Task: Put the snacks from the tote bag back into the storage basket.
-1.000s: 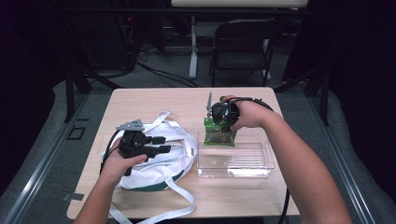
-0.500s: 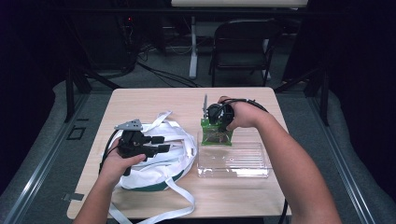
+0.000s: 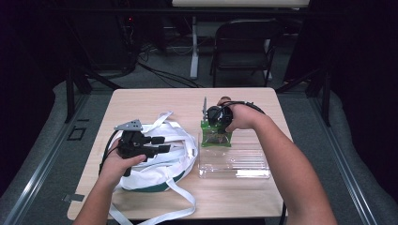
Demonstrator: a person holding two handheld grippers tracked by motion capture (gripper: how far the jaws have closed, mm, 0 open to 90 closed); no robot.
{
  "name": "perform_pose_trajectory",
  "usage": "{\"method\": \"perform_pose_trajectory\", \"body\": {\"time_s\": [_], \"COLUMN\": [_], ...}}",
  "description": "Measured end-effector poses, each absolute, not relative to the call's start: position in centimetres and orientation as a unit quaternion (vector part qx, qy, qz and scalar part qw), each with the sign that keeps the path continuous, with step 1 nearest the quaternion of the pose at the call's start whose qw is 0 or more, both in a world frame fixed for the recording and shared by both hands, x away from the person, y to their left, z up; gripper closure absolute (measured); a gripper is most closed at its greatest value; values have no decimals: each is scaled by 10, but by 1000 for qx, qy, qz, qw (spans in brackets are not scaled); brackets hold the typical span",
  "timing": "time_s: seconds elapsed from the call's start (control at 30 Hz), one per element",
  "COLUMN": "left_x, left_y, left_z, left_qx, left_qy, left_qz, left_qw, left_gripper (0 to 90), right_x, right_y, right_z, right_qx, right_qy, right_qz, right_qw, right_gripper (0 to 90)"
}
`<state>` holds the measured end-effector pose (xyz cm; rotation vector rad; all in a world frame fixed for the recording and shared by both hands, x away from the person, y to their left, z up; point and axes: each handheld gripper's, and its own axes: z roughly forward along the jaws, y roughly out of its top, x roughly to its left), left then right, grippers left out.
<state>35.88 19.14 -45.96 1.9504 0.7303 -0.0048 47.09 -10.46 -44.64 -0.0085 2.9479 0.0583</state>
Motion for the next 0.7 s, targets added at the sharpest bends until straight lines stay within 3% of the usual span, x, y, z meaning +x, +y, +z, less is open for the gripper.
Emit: {"method": "perform_pose_trajectory", "body": {"time_s": [0.47,0.7], "left_x": [359,360], "left_y": [192,192], "left_z": [-460,-460], "left_qx": [809,809], "left_qy": [304,305], "left_qz": [-2,-2], "left_qw": [504,503], "left_gripper": [496,496], "right_x": [474,477], "right_y": [-107,-108], "right_z": [-451,-455], "right_qx": [2,13], "right_qy": [995,994], "right_qz": [22,28], "right_qw": [93,107], "right_gripper": [734,665]}}
